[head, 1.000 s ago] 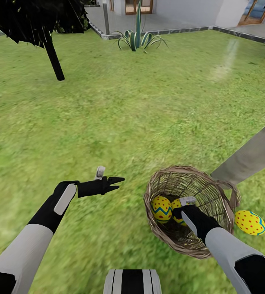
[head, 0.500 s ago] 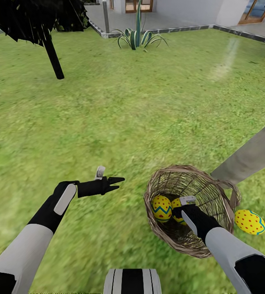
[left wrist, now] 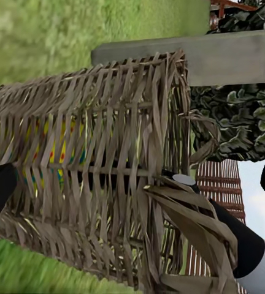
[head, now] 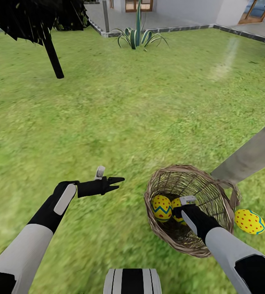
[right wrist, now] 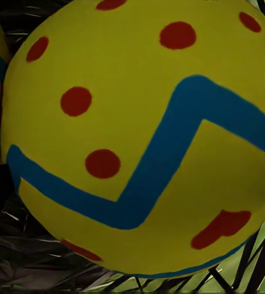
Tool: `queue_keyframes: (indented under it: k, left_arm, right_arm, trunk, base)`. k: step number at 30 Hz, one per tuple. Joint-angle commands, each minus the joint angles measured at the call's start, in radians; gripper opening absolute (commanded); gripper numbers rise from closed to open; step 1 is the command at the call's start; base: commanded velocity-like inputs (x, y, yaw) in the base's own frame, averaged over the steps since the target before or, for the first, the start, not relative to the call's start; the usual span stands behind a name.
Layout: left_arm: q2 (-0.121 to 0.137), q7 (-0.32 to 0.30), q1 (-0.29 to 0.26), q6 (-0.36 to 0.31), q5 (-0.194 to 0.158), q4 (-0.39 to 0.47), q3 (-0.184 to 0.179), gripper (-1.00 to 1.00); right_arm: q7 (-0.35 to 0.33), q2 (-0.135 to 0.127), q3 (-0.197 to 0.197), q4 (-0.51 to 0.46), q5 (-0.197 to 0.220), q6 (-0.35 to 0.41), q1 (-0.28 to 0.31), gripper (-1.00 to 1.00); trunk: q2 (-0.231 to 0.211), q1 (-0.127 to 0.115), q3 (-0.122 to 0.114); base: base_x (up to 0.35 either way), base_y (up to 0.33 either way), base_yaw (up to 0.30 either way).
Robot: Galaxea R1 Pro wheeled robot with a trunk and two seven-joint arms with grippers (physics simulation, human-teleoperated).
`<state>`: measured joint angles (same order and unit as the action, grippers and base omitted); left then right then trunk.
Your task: Take the three Easter eggs out of the wicker basket on the lawn in the garden, then place them on the lawn next to a single tree (choose any tree) so that all three eggs are next to the same tree and none are left in the basket.
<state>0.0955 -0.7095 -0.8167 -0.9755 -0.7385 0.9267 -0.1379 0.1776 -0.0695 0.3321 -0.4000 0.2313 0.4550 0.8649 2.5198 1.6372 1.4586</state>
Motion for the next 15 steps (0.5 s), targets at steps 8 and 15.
queue_keyframes:
  k: [8,15]
  left_arm:
    - [0.0,-0.002,-0.001,-0.003,-0.001,0.0,-0.002,1.0]
    - [-0.002,-0.002,-0.001,-0.003,0.001,0.0,-0.002,1.0]
  right_arm:
    - [-0.009,-0.001,0.004,0.055,0.04,-0.001,-0.001,-1.0]
    - [-0.008,-0.001,0.005,0.055,0.04,0.0,-0.001,-1.0]
  trunk:
    - [-0.001,0.0,-0.007]
    - [-0.002,-0.003,-0.034]
  base:
    - [0.0,0.0,0.0]
    - [0.0,0.0,0.0]
